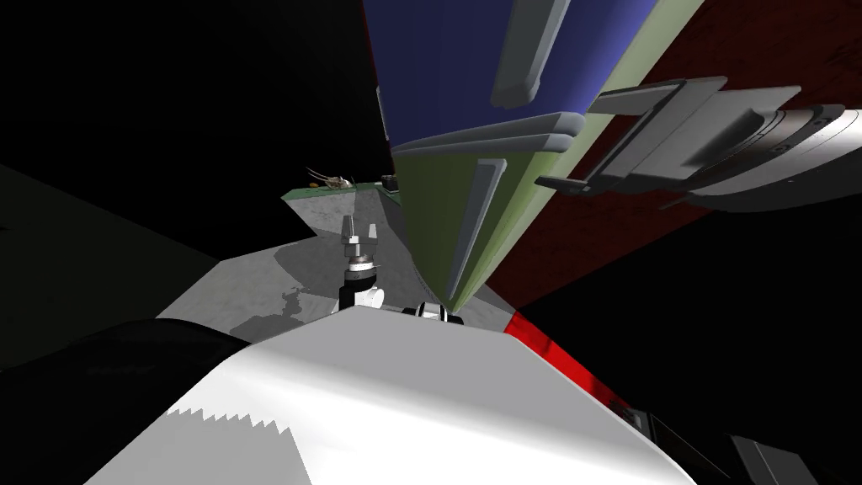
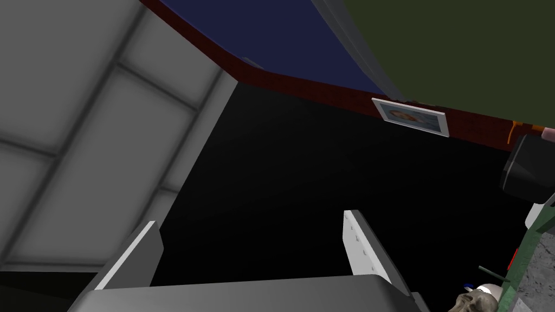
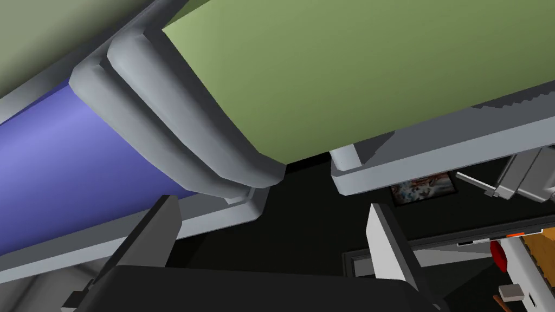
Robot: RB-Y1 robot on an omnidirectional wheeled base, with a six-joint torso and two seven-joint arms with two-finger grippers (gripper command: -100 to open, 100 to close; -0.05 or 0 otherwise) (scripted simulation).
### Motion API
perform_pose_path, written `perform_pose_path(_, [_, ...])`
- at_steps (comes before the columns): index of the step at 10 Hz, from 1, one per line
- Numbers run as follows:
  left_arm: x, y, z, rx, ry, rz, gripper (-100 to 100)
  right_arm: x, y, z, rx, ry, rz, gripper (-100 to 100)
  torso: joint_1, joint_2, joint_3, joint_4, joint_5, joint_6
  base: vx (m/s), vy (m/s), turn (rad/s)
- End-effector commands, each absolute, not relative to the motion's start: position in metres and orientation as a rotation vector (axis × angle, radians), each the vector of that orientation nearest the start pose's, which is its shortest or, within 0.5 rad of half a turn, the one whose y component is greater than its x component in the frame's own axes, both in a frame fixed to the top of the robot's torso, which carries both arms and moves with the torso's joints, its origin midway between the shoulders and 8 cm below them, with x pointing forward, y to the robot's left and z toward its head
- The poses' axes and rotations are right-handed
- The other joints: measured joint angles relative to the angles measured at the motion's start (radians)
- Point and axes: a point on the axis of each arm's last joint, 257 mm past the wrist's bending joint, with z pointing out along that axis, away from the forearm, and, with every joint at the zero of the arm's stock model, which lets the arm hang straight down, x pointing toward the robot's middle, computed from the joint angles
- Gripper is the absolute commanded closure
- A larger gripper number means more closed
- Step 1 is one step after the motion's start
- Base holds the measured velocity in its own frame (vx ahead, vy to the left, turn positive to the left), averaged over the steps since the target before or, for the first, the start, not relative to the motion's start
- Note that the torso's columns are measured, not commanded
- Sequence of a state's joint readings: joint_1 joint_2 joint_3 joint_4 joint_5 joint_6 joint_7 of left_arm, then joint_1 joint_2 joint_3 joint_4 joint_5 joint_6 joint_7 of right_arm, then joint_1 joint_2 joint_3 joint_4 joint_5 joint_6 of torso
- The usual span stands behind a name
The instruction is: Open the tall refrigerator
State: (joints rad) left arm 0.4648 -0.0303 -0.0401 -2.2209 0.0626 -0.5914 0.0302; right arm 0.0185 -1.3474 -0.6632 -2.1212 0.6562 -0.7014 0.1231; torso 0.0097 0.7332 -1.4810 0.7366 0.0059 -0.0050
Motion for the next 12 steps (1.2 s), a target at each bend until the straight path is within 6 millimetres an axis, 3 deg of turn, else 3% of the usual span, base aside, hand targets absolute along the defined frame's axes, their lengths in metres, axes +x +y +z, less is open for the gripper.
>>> perform_pose_path(1, [0.343,0.273,0.027,-0.683,0.491,-1.432,0,0.352,-0.205,0.237,-1.328,0.701,-0.182,-100,-0.001,0.0,0.001,0.0,-0.001,0.002,0.011,0.033,-0.06])
perform_pose_path(8, [0.343,0.273,0.027,-0.683,0.491,-1.432,0,0.344,-0.19,0.276,-1.519,0.569,-0.47,-100,-0.003,0.001,0.001,0.001,-0.001,0.001,0.018,0.034,-0.078])
perform_pose_path(10, [0.343,0.273,0.027,-0.683,0.491,-1.432,0,0.346,-0.191,0.271,-1.513,0.582,-0.447,-100,-0.004,0.001,0.001,0.0,-0.002,0.002,-0.004,0.0,-0.022])
perform_pose_path(11, [0.343,0.273,0.027,-0.683,0.491,-1.432,0,0.346,-0.191,0.27,-1.514,0.582,-0.445,100,-0.005,0.0,0.001,0.0,-0.003,0.002,-0.006,-0.005,-0.008])
perform_pose_path(12, [0.343,0.273,0.027,-0.683,0.491,-1.432,0,0.35,-0.195,0.272,-1.507,0.594,-0.458,100,-0.006,0.001,0.002,-0.001,-0.004,0.003,-0.061,0.139,-0.145])
